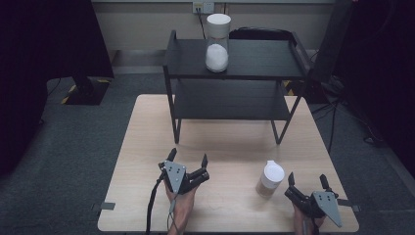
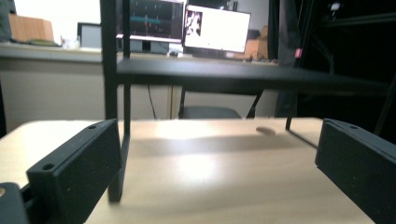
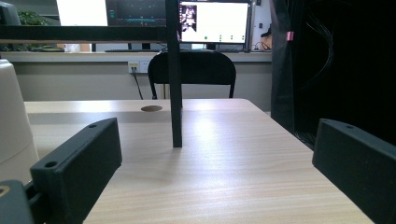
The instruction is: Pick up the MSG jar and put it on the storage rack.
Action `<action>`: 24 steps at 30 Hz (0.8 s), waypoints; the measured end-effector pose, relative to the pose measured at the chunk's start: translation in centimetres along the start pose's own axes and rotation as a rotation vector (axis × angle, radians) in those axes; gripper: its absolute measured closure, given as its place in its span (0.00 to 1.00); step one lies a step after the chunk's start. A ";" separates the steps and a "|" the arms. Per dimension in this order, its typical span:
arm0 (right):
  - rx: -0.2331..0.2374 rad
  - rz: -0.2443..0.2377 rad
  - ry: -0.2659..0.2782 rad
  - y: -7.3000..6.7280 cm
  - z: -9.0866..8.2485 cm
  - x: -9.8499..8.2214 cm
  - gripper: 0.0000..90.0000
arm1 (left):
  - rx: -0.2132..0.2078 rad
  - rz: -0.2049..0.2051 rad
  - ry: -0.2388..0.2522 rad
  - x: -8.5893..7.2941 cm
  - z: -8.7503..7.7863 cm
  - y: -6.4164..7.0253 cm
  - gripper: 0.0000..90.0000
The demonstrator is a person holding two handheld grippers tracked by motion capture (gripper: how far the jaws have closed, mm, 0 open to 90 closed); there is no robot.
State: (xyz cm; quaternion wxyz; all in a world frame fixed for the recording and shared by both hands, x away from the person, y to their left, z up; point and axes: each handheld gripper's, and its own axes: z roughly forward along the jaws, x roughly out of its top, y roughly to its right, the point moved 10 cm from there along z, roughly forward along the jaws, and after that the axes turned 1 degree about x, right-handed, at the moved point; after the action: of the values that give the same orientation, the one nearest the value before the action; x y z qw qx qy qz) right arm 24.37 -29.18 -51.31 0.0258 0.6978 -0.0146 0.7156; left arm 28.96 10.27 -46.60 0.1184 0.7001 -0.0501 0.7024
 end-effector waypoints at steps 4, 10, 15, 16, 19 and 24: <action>0.000 -0.004 0.000 0.0 0.0 0.0 0.00 | 0.029 0.056 0.009 -1.0 -0.4 -0.3 0.00; 0.000 -0.003 0.001 0.0 0.0 0.0 0.00 | 0.029 0.074 0.001 -2.3 -0.7 -0.5 0.00; -0.001 -0.006 0.000 -0.1 0.0 0.0 0.00 | 0.026 0.109 -0.009 -2.8 -1.1 -0.6 0.00; -0.001 -0.006 0.000 -0.1 0.0 0.0 0.00 | 0.027 0.110 -0.007 -3.0 -1.1 -0.6 0.00; -0.002 -0.005 0.001 0.0 0.0 0.0 0.00 | 0.025 0.111 -0.008 -3.3 -1.1 -0.7 0.00; -0.002 -0.004 0.002 -0.1 0.0 0.0 0.00 | 0.029 0.109 -0.026 -3.9 -0.9 -0.7 0.00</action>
State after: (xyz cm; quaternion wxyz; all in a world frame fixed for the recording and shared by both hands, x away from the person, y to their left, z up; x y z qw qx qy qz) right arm 24.32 -29.12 -51.32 0.0282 0.6971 -0.0138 0.7163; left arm 28.26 10.82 -50.58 0.0691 0.7072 -0.0797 0.6992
